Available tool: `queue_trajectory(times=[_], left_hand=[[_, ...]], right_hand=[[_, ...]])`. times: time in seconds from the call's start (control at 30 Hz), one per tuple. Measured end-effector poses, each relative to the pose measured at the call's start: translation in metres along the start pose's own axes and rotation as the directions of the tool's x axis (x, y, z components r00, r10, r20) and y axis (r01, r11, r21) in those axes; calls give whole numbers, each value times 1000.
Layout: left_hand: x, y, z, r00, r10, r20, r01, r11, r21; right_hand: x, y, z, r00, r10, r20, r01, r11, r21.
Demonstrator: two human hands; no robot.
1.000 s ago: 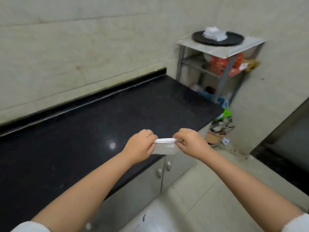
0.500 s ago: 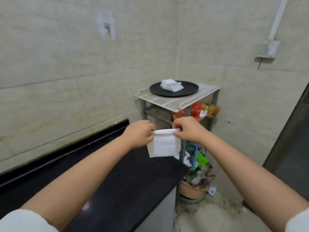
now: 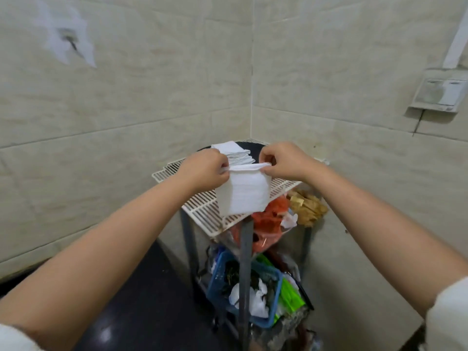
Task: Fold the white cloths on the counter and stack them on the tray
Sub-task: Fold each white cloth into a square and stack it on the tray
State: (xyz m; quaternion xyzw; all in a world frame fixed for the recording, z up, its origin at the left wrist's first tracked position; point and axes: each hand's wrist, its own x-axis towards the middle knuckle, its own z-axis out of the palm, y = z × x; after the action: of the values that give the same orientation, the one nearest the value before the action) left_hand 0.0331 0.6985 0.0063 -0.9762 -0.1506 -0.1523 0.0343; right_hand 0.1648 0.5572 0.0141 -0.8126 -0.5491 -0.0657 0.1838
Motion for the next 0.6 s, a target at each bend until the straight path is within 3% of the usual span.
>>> queue_trajectory(times=[0.27, 0.47, 0.6], left_hand=[[125, 19, 25, 937, -347, 45, 348, 937, -22], [188, 5, 32, 791, -602, -112, 582, 795, -170], [222, -21, 44, 688, -672, -273, 625, 740, -247]], right_hand=[[111, 112, -7, 985, -170, 22, 166, 979, 116], [195, 144, 4, 996, -90, 13, 76, 908, 412], [246, 147, 24, 987, -74, -143, 136, 858, 495]])
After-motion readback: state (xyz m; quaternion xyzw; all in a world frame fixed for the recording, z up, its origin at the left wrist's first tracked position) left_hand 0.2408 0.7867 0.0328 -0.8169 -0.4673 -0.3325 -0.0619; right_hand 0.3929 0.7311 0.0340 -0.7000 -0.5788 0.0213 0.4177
